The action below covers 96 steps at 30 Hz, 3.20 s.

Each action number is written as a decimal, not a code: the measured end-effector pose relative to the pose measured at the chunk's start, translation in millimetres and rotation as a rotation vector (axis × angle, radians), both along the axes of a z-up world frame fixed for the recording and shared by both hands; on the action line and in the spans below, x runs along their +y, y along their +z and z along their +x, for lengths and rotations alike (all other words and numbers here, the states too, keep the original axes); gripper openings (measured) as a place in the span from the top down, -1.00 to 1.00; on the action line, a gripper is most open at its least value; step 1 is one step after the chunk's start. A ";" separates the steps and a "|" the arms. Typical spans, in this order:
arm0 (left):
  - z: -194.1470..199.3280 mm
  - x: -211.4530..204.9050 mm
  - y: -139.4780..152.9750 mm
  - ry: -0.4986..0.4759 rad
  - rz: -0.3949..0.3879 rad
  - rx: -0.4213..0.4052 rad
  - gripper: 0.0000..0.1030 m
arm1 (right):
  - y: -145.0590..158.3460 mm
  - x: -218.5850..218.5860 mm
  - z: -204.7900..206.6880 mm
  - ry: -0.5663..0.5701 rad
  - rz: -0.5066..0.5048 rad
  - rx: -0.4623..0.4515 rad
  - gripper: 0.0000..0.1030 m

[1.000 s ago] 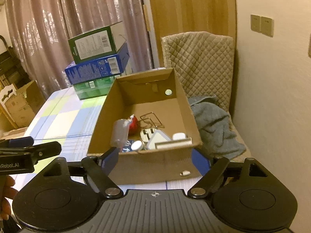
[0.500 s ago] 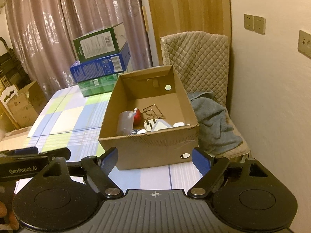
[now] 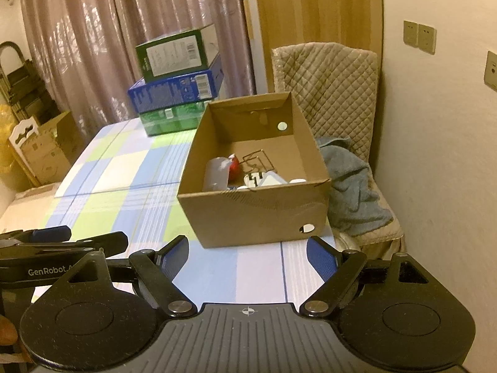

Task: Organize rigid objects

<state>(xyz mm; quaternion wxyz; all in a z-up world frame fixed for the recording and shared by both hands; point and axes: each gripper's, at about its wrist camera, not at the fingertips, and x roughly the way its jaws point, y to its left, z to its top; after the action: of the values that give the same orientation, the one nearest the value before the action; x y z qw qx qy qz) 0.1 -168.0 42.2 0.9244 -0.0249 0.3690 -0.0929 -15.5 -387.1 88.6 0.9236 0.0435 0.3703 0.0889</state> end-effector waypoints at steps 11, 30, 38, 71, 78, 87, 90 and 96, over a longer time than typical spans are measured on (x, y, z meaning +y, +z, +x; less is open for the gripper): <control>-16.0 15.5 -0.4 0.015 -0.012 0.018 -0.98 | -3.8 9.5 -9.6 0.019 -0.023 0.004 -0.56; -33.3 23.8 0.2 0.013 -0.022 0.029 -0.98 | -6.5 13.6 -24.6 0.014 -0.024 0.016 -0.56; -37.1 25.7 1.7 0.005 -0.040 0.031 -0.98 | -5.6 13.7 -29.8 0.012 -0.030 0.012 -0.56; -36.4 22.9 1.0 0.000 -0.044 0.031 -0.98 | -6.0 9.8 -29.9 0.007 -0.027 0.017 -0.56; -37.0 22.1 0.3 -0.003 -0.043 0.029 -0.98 | -6.1 9.7 -29.3 0.007 -0.027 0.016 -0.56; -37.7 21.3 0.4 -0.005 -0.044 0.029 -0.98 | -5.9 8.1 -28.8 0.006 -0.025 0.016 -0.56; -38.0 20.8 0.5 -0.005 -0.045 0.028 -0.98 | -5.8 8.2 -28.7 0.007 -0.026 0.017 -0.56; -38.0 20.7 0.4 -0.005 -0.044 0.027 -0.98 | -5.9 7.2 -29.1 0.005 -0.026 0.016 -0.56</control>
<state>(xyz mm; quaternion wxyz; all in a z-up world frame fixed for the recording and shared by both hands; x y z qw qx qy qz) -37.9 -147.3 42.5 0.9184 -0.0458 0.3793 -0.1028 -44.6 -380.0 82.7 0.9208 0.0315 0.3790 0.0859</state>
